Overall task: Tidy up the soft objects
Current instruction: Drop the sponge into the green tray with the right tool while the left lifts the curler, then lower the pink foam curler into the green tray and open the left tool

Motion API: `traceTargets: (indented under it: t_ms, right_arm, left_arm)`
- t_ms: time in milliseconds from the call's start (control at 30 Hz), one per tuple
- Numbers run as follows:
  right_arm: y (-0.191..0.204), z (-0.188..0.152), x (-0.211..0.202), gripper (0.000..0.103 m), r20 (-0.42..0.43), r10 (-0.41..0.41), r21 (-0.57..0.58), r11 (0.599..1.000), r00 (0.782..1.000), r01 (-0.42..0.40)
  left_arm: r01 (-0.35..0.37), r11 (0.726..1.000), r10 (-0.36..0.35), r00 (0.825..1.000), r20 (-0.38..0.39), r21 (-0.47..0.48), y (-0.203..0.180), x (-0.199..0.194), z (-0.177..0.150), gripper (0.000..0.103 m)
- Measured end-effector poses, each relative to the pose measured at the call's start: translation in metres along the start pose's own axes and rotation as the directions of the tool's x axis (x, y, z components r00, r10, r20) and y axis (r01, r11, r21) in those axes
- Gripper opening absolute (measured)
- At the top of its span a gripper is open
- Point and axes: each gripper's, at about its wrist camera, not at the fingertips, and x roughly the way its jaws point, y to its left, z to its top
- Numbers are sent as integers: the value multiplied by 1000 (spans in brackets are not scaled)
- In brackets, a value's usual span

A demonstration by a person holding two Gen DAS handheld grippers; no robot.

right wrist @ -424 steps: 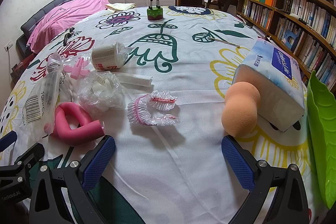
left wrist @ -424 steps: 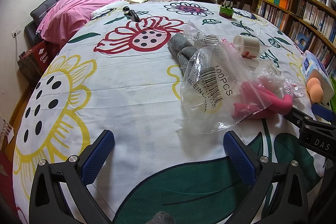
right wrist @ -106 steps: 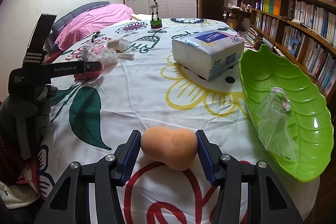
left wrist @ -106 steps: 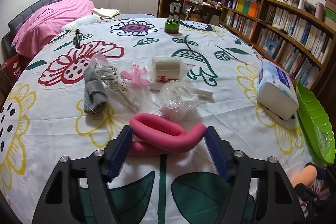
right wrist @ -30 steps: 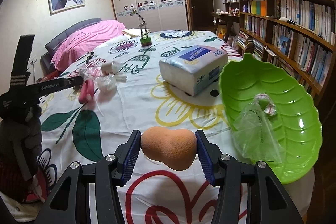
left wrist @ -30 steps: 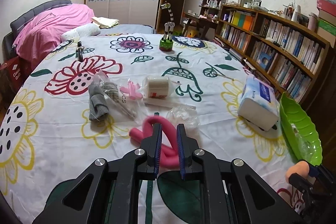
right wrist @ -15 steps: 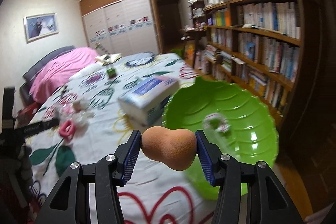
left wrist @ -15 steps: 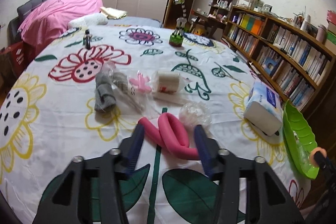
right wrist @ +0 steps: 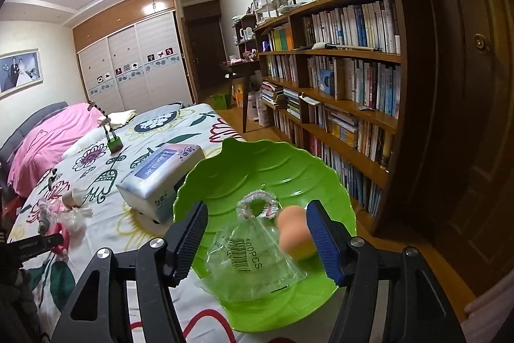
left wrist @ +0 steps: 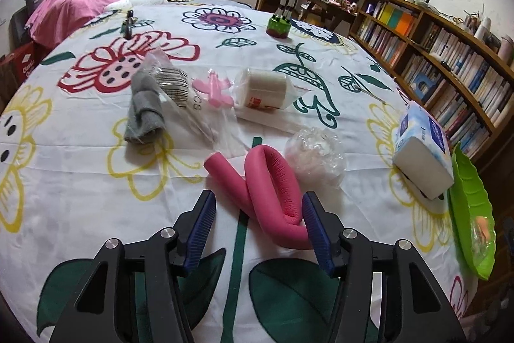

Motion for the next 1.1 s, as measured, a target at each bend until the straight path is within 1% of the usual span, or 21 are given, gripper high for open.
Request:
traceTargets:
  t_ms: [33,100,133,200,267,300,367,467,600,767,967,1100]
  right_arm:
    - [1,0,0,67,1,1,-5,1000,1000,-1]
    - [4,-2,-2,67,2,7,-17,1000,1000,-7]
    - [5,-2,-2,67,2,10,-22,1000,1000,-10]
    - [6,-3,-4,67,5,14,-33,999,1000,-14]
    - [8,-3,-5,67,8,15,-41,999,1000,-15]
    - [9,-3,-6,67,9,16,-42,999,1000,-16]
    - [9,-3,-7,67,14,17,-40,999,1000,-16]
    - [7,-2,-7,67,19,13,-32,999,1000,-12]
    - [5,-2,-8,67,18,8,-18,1000,1000,-8]
    - [1,-1,-11,67,26,-1,-1,1000,1000,1]
    - [-8,2,-10,67,19,-49,23,999,999,49]
    - [-18,5,-10,67,17,-82,55,995,996,81]
  left_arm:
    - [3,1000,-3,1000,6,4,-1,0,0,46]
    - [24,1000,-24,1000,8,16,-4,0,0,42]
    - [24,999,-24,1000,12,21,-4,-1,0,39]
    - [28,999,-28,999,18,28,-6,-3,-1,35]
    - [14,999,-15,999,32,35,-6,-7,-1,32]
    - [11,999,-12,999,38,34,-6,-10,-2,17]
    - [8,999,-9,999,43,32,-5,-14,-1,17]
    - [10,999,-13,997,71,35,-7,-24,2,17]
    - [24,997,-31,994,107,70,-18,-38,3,17]
    - [58,989,-75,989,125,134,-41,-50,4,17]
    - [121,966,-148,983,104,230,-84,-54,6,17]
    - [200,937,-223,974,50,286,-119,-48,5,17]
